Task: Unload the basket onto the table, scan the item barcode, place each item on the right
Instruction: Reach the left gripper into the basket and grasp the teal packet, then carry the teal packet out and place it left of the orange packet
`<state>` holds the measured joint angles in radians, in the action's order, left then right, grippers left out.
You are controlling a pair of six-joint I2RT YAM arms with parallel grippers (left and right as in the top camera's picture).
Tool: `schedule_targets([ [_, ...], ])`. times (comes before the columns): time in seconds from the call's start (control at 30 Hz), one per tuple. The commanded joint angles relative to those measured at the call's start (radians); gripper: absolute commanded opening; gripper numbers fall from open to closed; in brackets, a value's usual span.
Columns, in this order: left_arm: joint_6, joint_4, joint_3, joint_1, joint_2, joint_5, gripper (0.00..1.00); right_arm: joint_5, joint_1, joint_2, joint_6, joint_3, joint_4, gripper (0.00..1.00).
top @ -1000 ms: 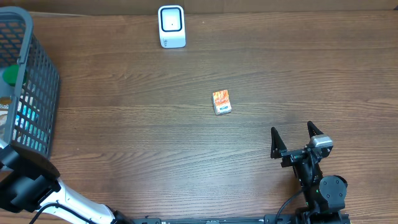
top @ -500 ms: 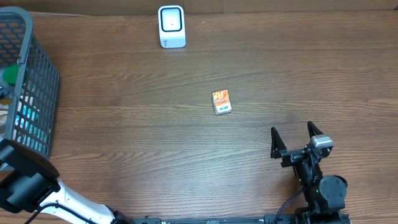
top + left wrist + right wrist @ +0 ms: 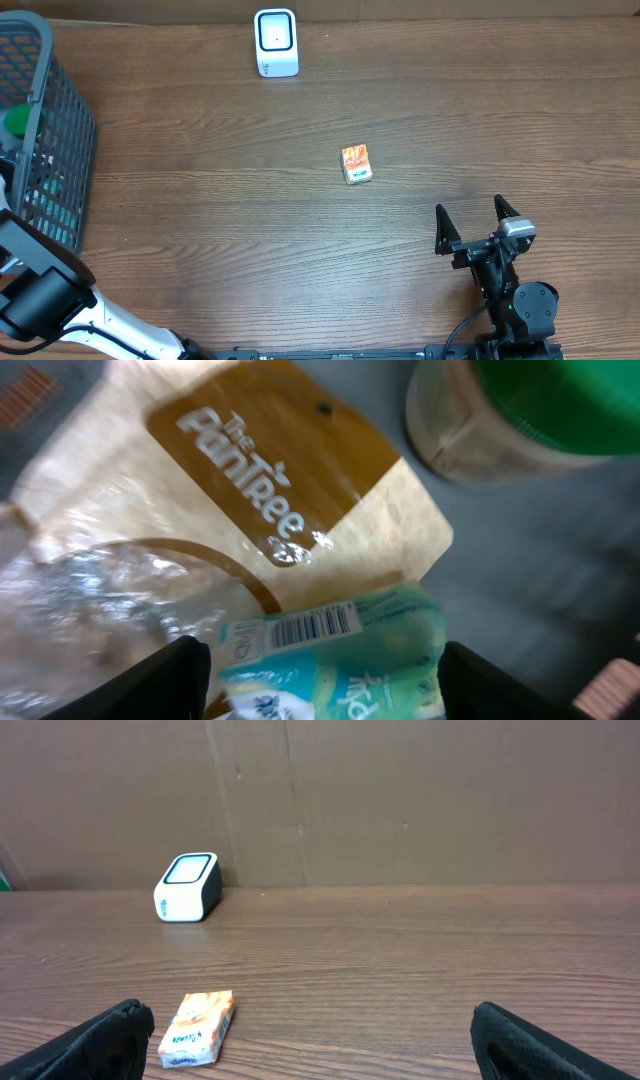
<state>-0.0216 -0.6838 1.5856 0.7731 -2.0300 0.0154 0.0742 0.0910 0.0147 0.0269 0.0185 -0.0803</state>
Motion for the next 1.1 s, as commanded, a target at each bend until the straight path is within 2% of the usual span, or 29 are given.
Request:
schedule_targets([
  [0.0, 0.023, 0.048, -0.076, 0.006, -0.011, 0.011, 0.73, 0.003, -0.007, -0.012, 0.006, -0.011, 0.003, 1.00],
  [0.2, 0.022, 0.090, -0.127, 0.006, -0.011, 0.011, 0.67, 0.003, -0.007, -0.012, 0.005, -0.011, 0.003, 1.00],
  [0.3, 0.022, 0.099, -0.140, 0.005, -0.011, 0.011, 0.59, 0.003, -0.007, -0.012, 0.006, -0.011, 0.003, 1.00],
  [0.47, 0.022, 0.101, -0.144, 0.005, -0.011, 0.011, 0.25, 0.003, -0.007, -0.012, 0.005, -0.011, 0.004, 1.00],
  [0.5, 0.022, 0.100, -0.144, 0.005, -0.011, 0.011, 0.21, 0.003, -0.007, -0.012, 0.006, -0.011, 0.004, 1.00],
  [0.57, 0.022, 0.093, -0.144, 0.005, -0.011, 0.011, 0.04, 0.003, -0.007, -0.012, 0.006, -0.011, 0.003, 1.00],
  [0.7, 0.016, 0.065, -0.129, 0.006, -0.001, 0.011, 0.04, 0.003, -0.007, -0.012, 0.006, -0.011, 0.003, 1.00],
  [0.83, -0.058, -0.002, -0.057, 0.006, 0.036, 0.011, 0.04, 0.003, -0.007, -0.012, 0.005, -0.011, 0.003, 1.00],
  [1.07, -0.190, -0.172, 0.191, 0.006, 0.159, 0.010, 0.04, 0.003, -0.007, -0.012, 0.006, -0.011, 0.003, 1.00],
])
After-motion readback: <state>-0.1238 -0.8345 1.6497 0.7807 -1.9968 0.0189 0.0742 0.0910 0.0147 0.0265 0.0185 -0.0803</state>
